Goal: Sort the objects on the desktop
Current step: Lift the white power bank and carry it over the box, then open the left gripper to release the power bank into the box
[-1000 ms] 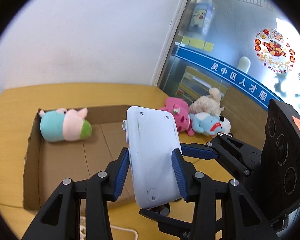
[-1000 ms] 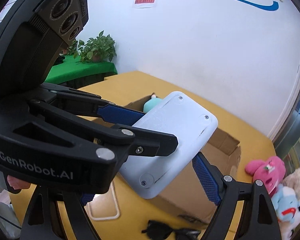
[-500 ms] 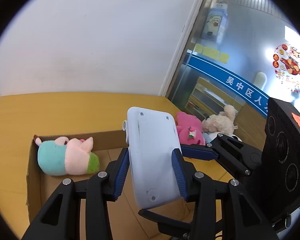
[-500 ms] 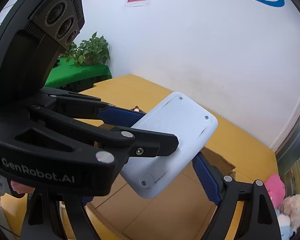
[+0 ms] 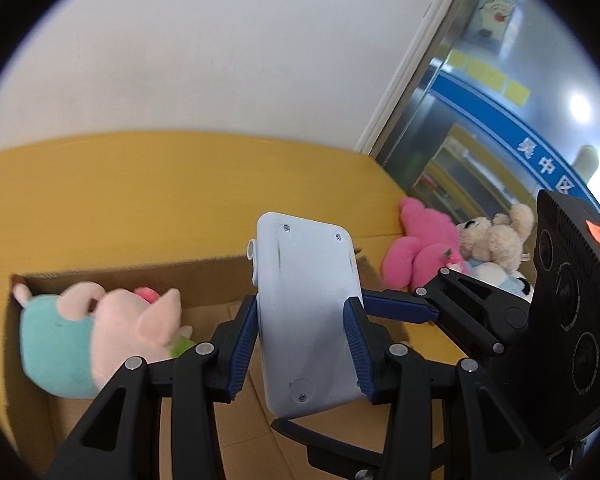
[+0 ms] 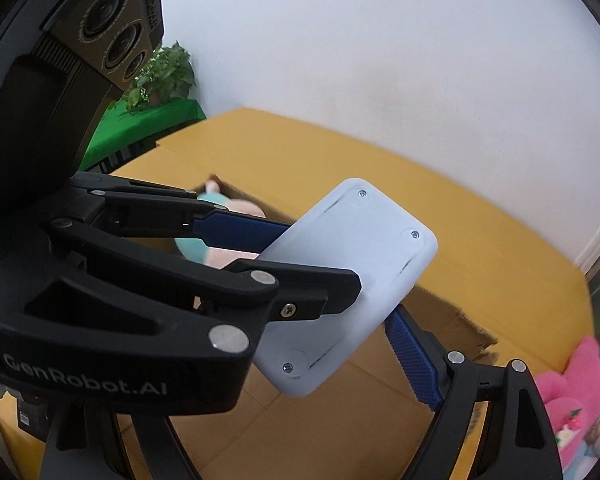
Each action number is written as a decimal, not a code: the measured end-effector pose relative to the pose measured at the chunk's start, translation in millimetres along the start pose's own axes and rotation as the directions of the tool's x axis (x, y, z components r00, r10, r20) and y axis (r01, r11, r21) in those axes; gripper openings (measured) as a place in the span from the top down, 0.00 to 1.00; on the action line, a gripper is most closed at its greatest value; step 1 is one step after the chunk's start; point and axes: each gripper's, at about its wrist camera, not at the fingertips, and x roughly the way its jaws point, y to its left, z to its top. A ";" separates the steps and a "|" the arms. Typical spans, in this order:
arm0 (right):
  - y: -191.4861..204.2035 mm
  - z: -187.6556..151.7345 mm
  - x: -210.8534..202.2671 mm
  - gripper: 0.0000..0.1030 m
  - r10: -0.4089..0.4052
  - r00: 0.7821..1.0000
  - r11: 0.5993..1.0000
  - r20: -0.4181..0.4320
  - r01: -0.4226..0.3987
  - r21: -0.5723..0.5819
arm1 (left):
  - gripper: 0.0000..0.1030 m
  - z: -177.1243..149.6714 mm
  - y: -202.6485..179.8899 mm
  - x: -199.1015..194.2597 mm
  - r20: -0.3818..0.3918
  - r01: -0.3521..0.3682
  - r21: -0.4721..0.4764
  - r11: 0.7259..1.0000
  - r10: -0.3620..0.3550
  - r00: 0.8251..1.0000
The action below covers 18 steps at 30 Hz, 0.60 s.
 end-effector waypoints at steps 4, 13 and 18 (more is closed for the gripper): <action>-30.6 -15.8 48.6 0.17 0.057 0.993 0.997 -0.103 -0.051 0.062 | 0.59 -6.1 19.0 52.7 -0.098 0.001 -0.075 0.997 -0.008 0.995; -52.8 -48.7 119.6 0.17 0.136 0.951 0.980 -0.277 -0.088 0.181 | 0.59 -26.7 35.2 123.0 -0.277 -0.081 -0.125 0.989 0.044 0.960; -58.6 -52.1 126.3 0.13 0.065 0.950 0.981 -0.304 -0.005 0.192 | 0.59 -30.3 39.2 133.8 -0.307 -0.064 -0.159 0.985 0.012 0.952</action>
